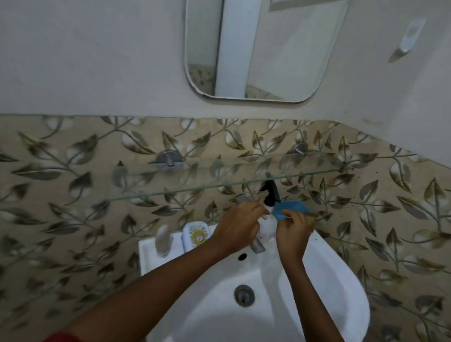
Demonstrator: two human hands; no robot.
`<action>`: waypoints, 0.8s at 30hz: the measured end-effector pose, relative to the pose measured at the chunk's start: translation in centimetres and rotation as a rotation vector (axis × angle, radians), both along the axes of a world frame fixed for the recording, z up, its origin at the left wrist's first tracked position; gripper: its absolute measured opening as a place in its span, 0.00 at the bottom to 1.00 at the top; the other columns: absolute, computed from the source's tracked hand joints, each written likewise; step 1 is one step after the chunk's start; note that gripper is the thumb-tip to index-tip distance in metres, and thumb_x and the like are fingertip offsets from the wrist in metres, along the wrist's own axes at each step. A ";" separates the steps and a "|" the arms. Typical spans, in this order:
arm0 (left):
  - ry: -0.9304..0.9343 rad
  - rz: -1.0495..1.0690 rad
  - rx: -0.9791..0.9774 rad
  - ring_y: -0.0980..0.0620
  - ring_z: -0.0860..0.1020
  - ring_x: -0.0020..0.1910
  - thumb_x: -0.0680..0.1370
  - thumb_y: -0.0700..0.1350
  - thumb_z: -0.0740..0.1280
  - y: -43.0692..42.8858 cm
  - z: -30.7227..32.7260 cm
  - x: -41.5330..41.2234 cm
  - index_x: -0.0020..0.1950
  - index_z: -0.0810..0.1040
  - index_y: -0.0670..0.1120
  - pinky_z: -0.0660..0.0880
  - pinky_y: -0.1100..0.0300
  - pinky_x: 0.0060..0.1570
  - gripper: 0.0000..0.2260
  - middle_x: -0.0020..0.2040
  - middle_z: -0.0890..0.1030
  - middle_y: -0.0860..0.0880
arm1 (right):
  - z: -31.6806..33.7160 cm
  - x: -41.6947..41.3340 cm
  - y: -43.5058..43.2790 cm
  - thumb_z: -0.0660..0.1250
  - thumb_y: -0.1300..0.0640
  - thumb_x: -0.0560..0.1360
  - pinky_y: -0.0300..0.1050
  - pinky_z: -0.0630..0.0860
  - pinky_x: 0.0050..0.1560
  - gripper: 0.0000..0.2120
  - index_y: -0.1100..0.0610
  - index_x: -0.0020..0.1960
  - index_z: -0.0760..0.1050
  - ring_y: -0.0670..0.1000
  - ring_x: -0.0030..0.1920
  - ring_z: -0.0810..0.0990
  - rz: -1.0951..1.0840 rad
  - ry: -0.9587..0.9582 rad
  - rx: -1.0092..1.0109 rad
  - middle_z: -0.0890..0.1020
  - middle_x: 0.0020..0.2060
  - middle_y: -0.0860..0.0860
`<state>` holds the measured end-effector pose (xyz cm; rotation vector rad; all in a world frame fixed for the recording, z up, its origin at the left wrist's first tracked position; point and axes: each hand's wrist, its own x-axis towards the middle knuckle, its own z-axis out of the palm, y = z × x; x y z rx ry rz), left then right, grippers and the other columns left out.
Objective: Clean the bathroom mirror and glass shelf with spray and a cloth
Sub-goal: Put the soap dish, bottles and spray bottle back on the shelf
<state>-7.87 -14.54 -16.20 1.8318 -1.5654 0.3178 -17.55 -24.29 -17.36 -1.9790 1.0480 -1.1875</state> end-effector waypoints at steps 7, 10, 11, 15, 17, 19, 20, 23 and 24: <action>0.041 0.300 -0.106 0.48 0.77 0.47 0.69 0.42 0.57 10.4 -0.5 4.8 0.47 0.81 0.43 0.72 0.56 0.48 0.15 0.46 0.83 0.45 | -1.2 2.3 8.0 0.61 0.72 0.72 0.49 0.73 0.44 0.08 0.66 0.43 0.79 0.59 0.45 0.79 0.276 0.029 0.047 0.81 0.42 0.61; 0.311 0.525 -0.095 0.43 0.80 0.51 0.69 0.39 0.67 13.3 -3.0 7.2 0.53 0.81 0.43 0.75 0.54 0.53 0.13 0.51 0.83 0.44 | -2.5 4.0 10.0 0.61 0.71 0.72 0.42 0.71 0.48 0.10 0.66 0.47 0.79 0.57 0.51 0.80 0.412 0.120 0.129 0.82 0.48 0.60; 0.433 0.585 -0.030 0.43 0.78 0.55 0.69 0.40 0.69 13.9 -3.8 7.8 0.57 0.79 0.44 0.74 0.53 0.56 0.16 0.54 0.82 0.44 | -2.8 4.7 10.5 0.61 0.70 0.72 0.41 0.71 0.48 0.10 0.65 0.50 0.79 0.57 0.52 0.80 0.438 0.181 0.166 0.82 0.50 0.60; 0.563 0.765 0.337 0.43 0.72 0.63 0.72 0.51 0.67 14.3 -6.6 9.2 0.67 0.69 0.49 0.71 0.49 0.60 0.24 0.63 0.75 0.45 | -4.7 6.5 11.3 0.66 0.63 0.70 0.48 0.74 0.56 0.16 0.61 0.58 0.76 0.59 0.58 0.76 0.483 0.418 0.207 0.78 0.55 0.60; 0.553 0.785 0.384 0.42 0.73 0.62 0.71 0.53 0.67 14.2 -6.9 9.2 0.66 0.69 0.49 0.71 0.49 0.59 0.25 0.62 0.76 0.45 | -6.0 7.2 11.1 0.67 0.58 0.67 0.51 0.76 0.54 0.19 0.58 0.58 0.75 0.61 0.58 0.76 0.453 0.522 0.175 0.78 0.54 0.59; 0.504 0.806 0.384 0.42 0.77 0.57 0.71 0.54 0.67 14.2 -7.1 9.3 0.58 0.74 0.49 0.73 0.52 0.55 0.18 0.57 0.79 0.46 | -6.5 7.4 11.4 0.68 0.56 0.67 0.51 0.75 0.55 0.22 0.57 0.60 0.72 0.61 0.59 0.74 0.418 0.571 0.186 0.76 0.56 0.59; 0.482 0.820 0.365 0.43 0.78 0.54 0.71 0.55 0.66 14.2 -7.5 9.5 0.54 0.75 0.49 0.73 0.53 0.52 0.15 0.53 0.81 0.46 | -6.5 7.3 11.6 0.70 0.56 0.68 0.50 0.73 0.57 0.25 0.57 0.64 0.70 0.61 0.60 0.72 0.413 0.589 0.202 0.73 0.58 0.60; 0.488 0.806 0.287 0.43 0.80 0.48 0.73 0.57 0.62 14.3 -7.8 9.2 0.47 0.76 0.48 0.72 0.54 0.48 0.14 0.47 0.82 0.46 | -7.1 7.6 12.2 0.72 0.52 0.69 0.49 0.68 0.62 0.37 0.57 0.72 0.59 0.62 0.64 0.69 0.428 0.649 0.228 0.68 0.63 0.60; 0.477 0.799 0.263 0.43 0.80 0.48 0.74 0.58 0.61 14.2 -7.9 9.2 0.46 0.76 0.48 0.73 0.53 0.48 0.14 0.46 0.82 0.46 | -7.3 7.8 12.4 0.72 0.50 0.69 0.50 0.69 0.63 0.40 0.57 0.73 0.56 0.62 0.64 0.69 0.429 0.659 0.237 0.67 0.64 0.60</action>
